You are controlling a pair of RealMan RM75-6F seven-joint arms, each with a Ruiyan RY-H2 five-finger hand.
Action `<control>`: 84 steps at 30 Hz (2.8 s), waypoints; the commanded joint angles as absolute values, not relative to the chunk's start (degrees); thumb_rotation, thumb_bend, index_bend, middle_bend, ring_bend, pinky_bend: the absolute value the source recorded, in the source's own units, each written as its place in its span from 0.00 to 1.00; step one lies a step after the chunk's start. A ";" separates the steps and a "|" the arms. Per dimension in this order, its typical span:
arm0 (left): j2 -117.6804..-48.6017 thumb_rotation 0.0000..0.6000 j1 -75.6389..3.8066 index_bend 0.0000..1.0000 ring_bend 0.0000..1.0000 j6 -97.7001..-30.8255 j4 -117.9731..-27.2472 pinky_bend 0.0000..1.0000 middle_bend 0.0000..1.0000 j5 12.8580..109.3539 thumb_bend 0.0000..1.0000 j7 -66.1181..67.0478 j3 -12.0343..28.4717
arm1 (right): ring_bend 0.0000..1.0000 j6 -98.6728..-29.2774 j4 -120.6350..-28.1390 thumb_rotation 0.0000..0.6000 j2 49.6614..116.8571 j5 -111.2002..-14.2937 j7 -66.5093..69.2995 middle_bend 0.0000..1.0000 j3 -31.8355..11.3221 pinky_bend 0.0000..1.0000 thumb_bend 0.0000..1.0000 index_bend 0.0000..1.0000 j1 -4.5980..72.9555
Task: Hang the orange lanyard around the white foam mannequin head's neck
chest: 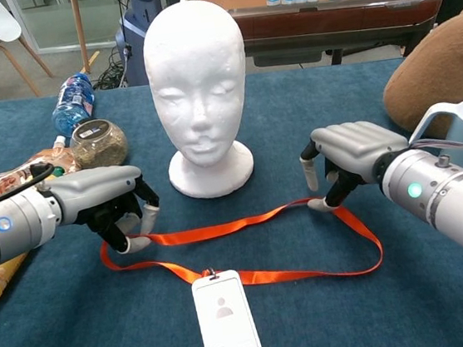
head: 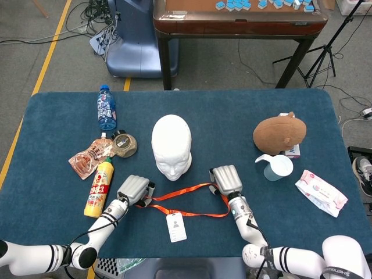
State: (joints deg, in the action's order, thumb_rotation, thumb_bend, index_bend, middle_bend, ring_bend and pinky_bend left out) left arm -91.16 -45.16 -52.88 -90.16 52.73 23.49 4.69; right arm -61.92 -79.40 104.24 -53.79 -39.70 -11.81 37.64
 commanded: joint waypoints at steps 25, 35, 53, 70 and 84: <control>-90.77 1.00 -44.50 0.62 0.88 -53.13 -90.91 0.96 0.86 53.62 0.32 23.29 4.77 | 1.00 -59.80 -76.19 1.00 107.02 -48.91 -40.96 1.00 -12.27 1.00 0.40 0.61 40.38; -84.06 1.00 -42.14 0.62 0.88 -55.30 -98.59 0.96 0.86 58.71 0.32 15.87 7.31 | 1.00 -65.35 -90.26 1.00 97.56 -58.84 -34.55 1.00 -10.42 1.00 0.41 0.62 36.75; -71.64 1.00 -40.91 0.62 0.88 -58.54 -107.34 0.96 0.86 63.96 0.32 2.77 16.57 | 1.00 -77.28 -107.30 1.00 81.20 -73.40 -26.38 1.00 -14.64 1.00 0.41 0.62 31.67; -72.57 1.00 -43.47 0.62 0.88 -60.41 -100.22 0.96 0.86 58.27 0.32 4.98 20.63 | 1.00 -75.09 -102.06 1.00 85.77 -67.49 -29.69 1.00 -21.27 1.00 0.41 0.62 37.97; -76.14 1.00 -48.16 0.62 0.87 -58.16 -94.02 0.96 0.86 50.58 0.32 7.86 22.95 | 1.00 -73.90 -94.78 1.00 90.48 -59.08 -33.24 1.00 -26.55 1.00 0.41 0.62 43.97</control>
